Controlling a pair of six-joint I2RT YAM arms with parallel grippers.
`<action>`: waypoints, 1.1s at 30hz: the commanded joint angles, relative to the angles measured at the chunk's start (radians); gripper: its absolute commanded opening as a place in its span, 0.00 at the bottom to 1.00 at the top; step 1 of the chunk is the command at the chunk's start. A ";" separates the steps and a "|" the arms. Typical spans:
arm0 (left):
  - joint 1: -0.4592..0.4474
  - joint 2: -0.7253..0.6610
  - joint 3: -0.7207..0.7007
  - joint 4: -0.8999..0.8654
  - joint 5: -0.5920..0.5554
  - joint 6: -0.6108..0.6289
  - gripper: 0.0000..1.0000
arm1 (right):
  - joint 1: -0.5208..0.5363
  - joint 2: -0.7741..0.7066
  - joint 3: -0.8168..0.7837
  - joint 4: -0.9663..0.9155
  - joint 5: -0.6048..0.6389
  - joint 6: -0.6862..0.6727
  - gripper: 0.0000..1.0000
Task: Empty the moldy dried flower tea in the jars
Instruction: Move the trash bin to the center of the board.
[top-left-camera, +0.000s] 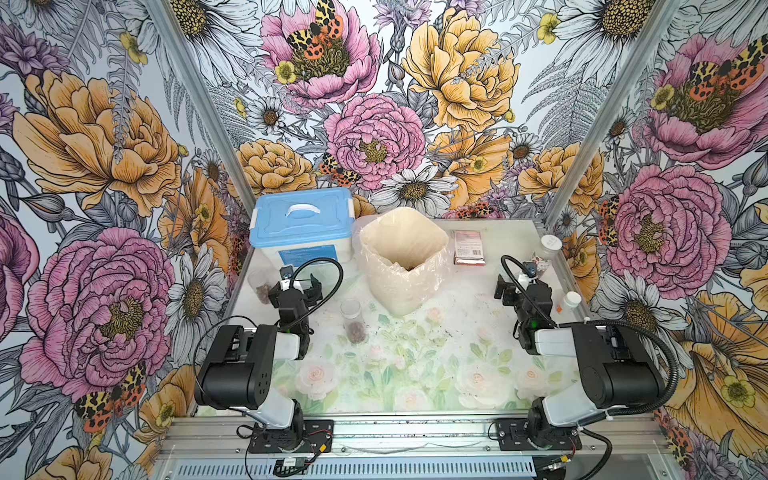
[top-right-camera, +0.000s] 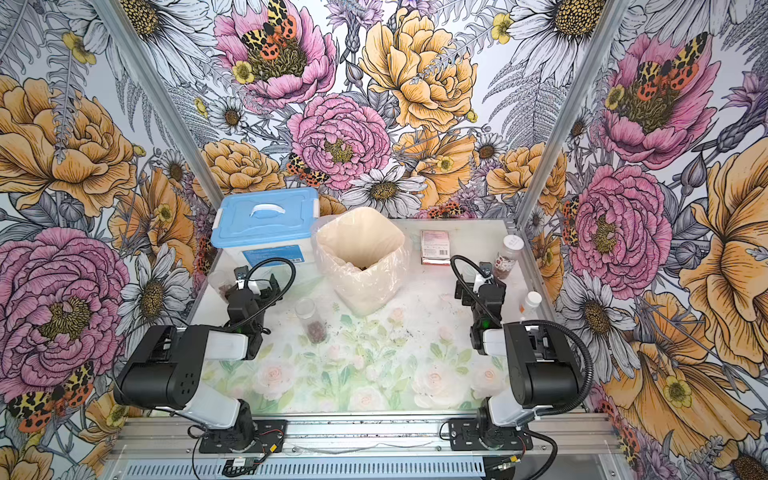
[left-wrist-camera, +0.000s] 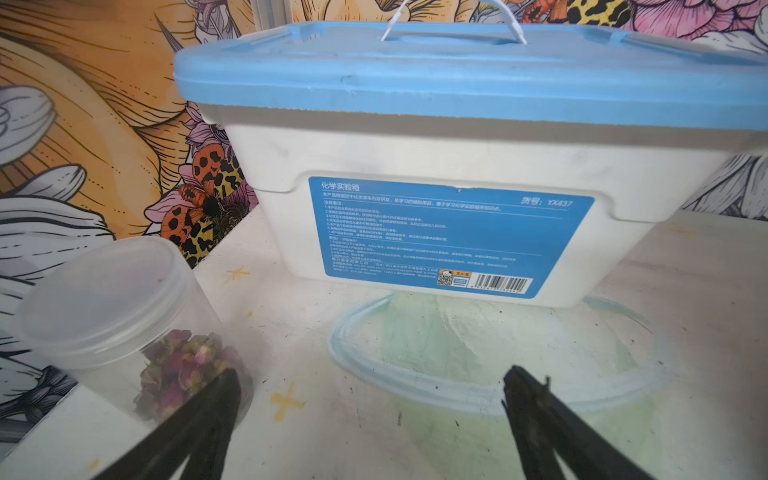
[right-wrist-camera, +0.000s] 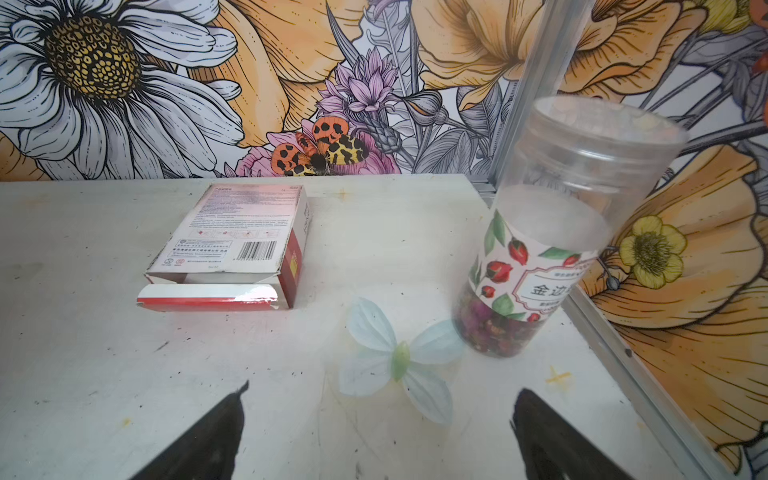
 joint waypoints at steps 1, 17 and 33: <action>0.004 0.002 0.014 0.022 0.036 0.011 0.99 | -0.001 0.004 0.006 0.012 -0.010 0.014 0.99; 0.006 0.002 0.016 0.017 0.047 0.009 0.99 | -0.003 0.004 0.007 0.009 -0.013 0.017 1.00; 0.016 0.000 0.015 0.015 0.068 0.005 0.99 | -0.002 0.003 0.006 0.010 -0.013 0.016 1.00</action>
